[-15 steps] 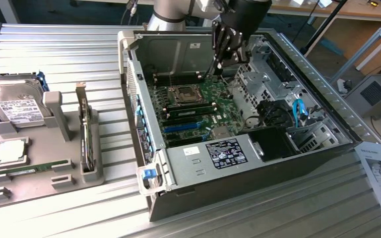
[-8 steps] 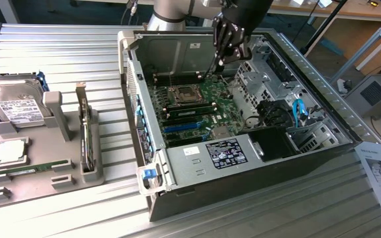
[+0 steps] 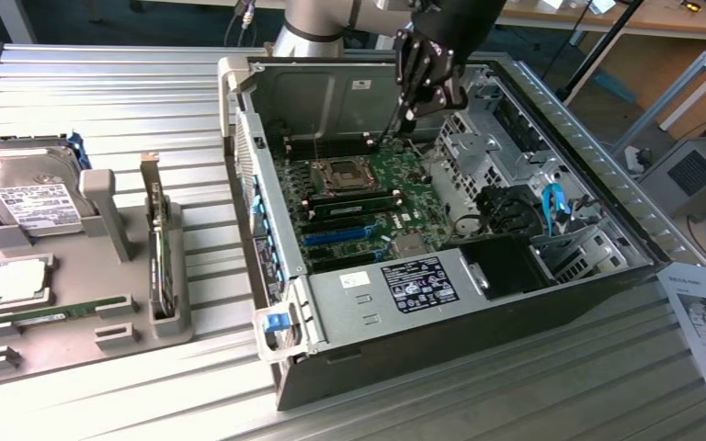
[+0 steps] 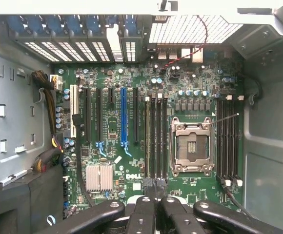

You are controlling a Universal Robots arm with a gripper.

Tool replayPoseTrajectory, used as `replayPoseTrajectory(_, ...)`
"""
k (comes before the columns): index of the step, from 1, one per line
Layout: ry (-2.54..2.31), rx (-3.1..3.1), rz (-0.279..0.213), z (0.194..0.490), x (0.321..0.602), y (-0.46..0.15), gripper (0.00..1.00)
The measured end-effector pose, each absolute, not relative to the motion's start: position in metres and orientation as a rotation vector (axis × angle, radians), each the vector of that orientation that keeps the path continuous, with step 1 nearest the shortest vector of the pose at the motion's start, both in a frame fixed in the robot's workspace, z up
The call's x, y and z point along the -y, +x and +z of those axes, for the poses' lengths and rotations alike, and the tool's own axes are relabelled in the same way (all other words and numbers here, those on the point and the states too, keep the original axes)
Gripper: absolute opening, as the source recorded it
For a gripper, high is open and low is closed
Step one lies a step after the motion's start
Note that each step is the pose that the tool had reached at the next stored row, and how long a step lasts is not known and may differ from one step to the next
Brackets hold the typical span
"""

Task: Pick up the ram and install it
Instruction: 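Press down the ram until it locks into place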

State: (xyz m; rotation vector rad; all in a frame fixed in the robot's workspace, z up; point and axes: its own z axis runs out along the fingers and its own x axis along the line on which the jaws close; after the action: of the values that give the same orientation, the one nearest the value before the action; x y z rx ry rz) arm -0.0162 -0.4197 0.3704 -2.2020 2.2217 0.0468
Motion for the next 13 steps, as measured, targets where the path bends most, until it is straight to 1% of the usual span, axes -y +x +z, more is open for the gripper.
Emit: replayPoseTrajectory(13, -2.202, -2.222, 0.047, 0.3733, 0.4197, -0.0162, 0.11)
